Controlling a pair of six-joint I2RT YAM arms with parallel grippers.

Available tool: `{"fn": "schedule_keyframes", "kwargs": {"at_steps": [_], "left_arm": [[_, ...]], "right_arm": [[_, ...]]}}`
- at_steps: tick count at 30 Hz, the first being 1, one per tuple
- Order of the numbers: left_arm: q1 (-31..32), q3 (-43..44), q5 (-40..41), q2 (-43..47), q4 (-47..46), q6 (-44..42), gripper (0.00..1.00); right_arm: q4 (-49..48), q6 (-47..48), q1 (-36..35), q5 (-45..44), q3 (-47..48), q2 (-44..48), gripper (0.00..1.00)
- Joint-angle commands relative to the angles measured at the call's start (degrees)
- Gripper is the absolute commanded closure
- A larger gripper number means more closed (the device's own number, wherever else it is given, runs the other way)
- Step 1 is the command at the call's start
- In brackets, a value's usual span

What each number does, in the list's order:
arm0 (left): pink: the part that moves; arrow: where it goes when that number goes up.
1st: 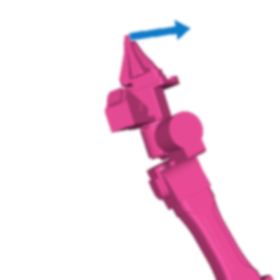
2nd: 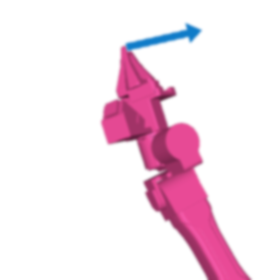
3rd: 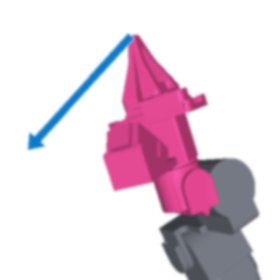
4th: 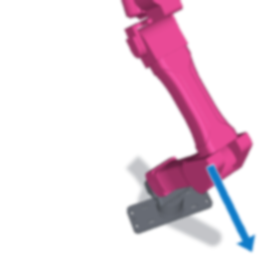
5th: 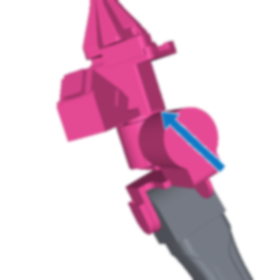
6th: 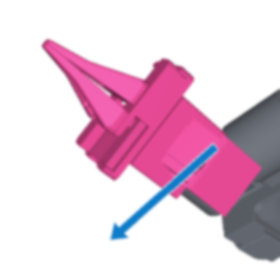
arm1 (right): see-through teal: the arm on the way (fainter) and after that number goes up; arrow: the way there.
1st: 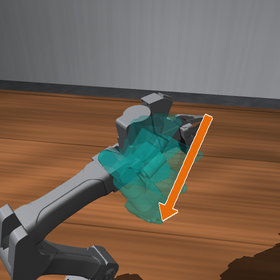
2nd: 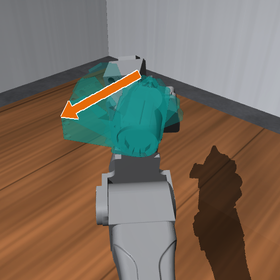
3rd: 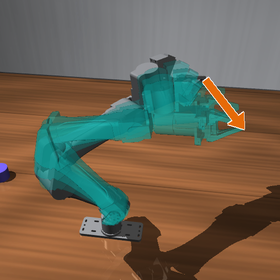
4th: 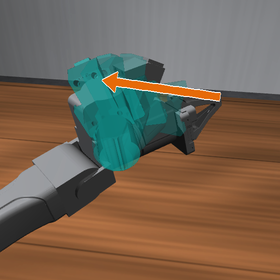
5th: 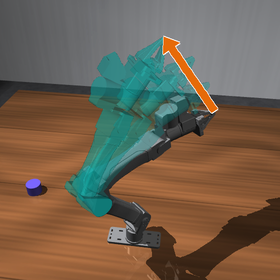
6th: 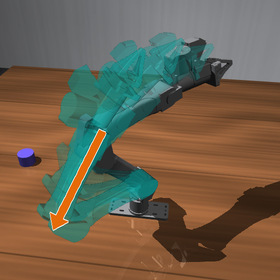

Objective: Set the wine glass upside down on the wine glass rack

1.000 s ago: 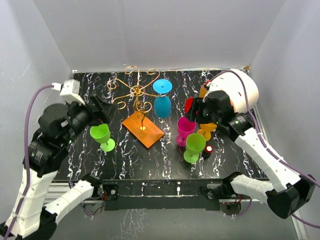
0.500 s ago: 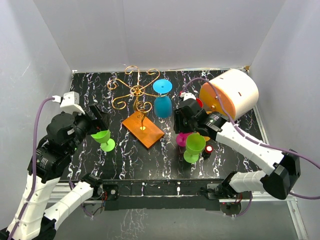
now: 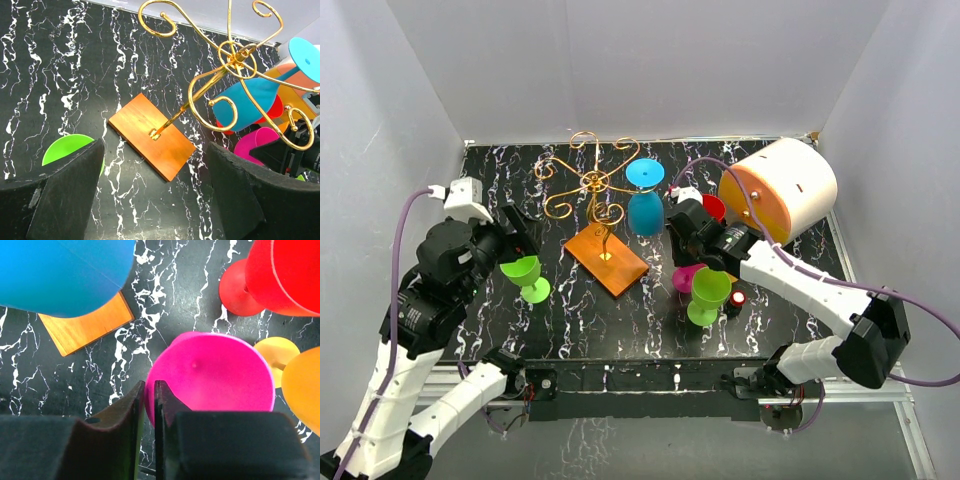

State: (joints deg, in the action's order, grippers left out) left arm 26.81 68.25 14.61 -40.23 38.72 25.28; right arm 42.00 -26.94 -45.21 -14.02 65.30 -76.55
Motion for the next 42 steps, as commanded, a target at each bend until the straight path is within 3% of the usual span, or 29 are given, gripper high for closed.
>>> {"fn": "schedule_keyframes", "kwargs": {"at_steps": [1, 3, 11, 20, 30, 37, 42], "left_arm": [[-0.1, 2.3, 0.2, -0.1, -1.3, -0.7, 0.18], [-0.1, 3.2, -0.8, -0.2, -1.3, -0.6, 0.18], [-0.1, 6.6, -4.2, -0.6, -2.5, -0.7, 0.18], [-0.1, 6.2, -13.7, -0.7, -8.8, -1.3, 0.17], [-0.1, 5.1, -21.7, -1.5, -15.4, 1.6, 0.16], [-0.1, 4.3, -25.6, -2.2, -18.0, 3.8, 0.03], [-0.1, 2.6, -34.4, -4.7, -25.3, 7.0, 0.01]], "right_arm": [[-4.4, 3.9, -1.1, -1.8, 2.4, -0.7, 0.94], [-4.5, 5.0, -1.5, -3.0, 3.2, -0.6, 1.0], [-7.5, 6.3, -2.8, -5.2, 3.7, 4.5, 1.0], [-9.9, 4.2, -2.9, -5.7, 0.7, 18.8, 1.0], [-13.8, 3.6, -2.9, -14.0, -0.8, 34.1, 1.0], [-19.4, 5.4, -2.9, -17.0, -0.2, 38.1, 1.0], [-26.8, 5.8, -2.9, -15.4, 1.9, 40.3, 1.0]]}}
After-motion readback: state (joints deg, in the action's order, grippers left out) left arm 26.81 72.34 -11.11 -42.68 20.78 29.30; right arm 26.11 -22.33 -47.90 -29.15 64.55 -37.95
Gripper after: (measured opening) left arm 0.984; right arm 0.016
